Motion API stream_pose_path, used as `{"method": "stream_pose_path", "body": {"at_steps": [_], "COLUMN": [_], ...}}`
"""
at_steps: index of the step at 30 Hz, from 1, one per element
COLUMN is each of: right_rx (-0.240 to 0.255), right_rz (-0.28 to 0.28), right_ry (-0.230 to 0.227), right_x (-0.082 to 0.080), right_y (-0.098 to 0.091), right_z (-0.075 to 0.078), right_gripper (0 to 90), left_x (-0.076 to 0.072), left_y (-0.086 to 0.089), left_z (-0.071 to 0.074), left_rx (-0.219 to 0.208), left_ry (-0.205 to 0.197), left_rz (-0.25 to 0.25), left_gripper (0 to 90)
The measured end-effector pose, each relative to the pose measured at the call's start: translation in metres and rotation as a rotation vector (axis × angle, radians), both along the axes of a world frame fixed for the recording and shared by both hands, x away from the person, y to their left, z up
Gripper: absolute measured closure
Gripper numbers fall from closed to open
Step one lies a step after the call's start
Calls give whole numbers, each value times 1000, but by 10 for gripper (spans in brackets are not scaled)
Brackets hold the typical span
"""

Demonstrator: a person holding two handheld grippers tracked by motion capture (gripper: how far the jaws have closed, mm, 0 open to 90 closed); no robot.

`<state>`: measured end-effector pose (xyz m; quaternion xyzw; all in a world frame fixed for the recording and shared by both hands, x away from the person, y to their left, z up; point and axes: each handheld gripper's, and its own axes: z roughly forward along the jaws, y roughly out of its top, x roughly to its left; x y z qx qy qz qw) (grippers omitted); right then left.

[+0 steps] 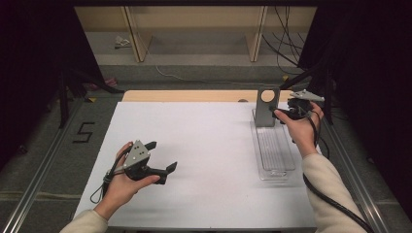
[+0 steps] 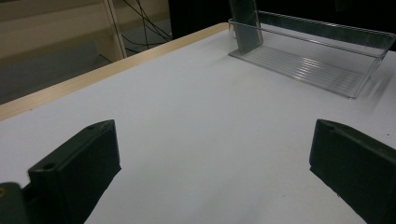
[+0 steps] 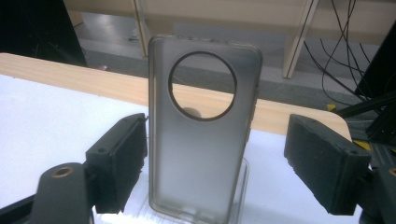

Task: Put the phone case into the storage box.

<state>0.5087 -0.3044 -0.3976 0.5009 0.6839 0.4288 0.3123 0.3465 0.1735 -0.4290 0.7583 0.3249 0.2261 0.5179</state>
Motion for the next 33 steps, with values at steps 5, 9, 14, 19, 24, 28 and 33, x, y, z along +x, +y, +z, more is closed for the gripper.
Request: {"method": "stream_pose_path", "body": {"at_steps": [5, 9, 14, 19, 24, 28, 33], "right_rx": [13, 15, 20, 21, 15, 15, 12], "right_rz": [12, 24, 42, 60, 85, 104, 138], "right_ry": [-3, -7, -14, -21, -36, -44, -52], "right_x": [-10, -16, -23, -31, -40, -46, -55], "right_y": [-1, 0, 2, 4, 8, 12, 17], "right_z": [1, 2, 4, 5, 6, 8, 9], "right_gripper": [214, 213, 211, 211, 215, 217, 214], "left_x": [0, 0, 0, 0, 0, 0, 0], "left_y": [0, 0, 1, 1, 1, 1, 1], "left_z": [0, 0, 0, 0, 0, 0, 0], "left_rx": [3, 3, 3, 3, 3, 3, 4], "left_ry": [-2, 0, 1, 1, 1, 3, 3], "left_rz": [0, -1, -1, 1, 1, 0, -1], "left_gripper": [11, 11, 11, 11, 11, 12, 12]}}
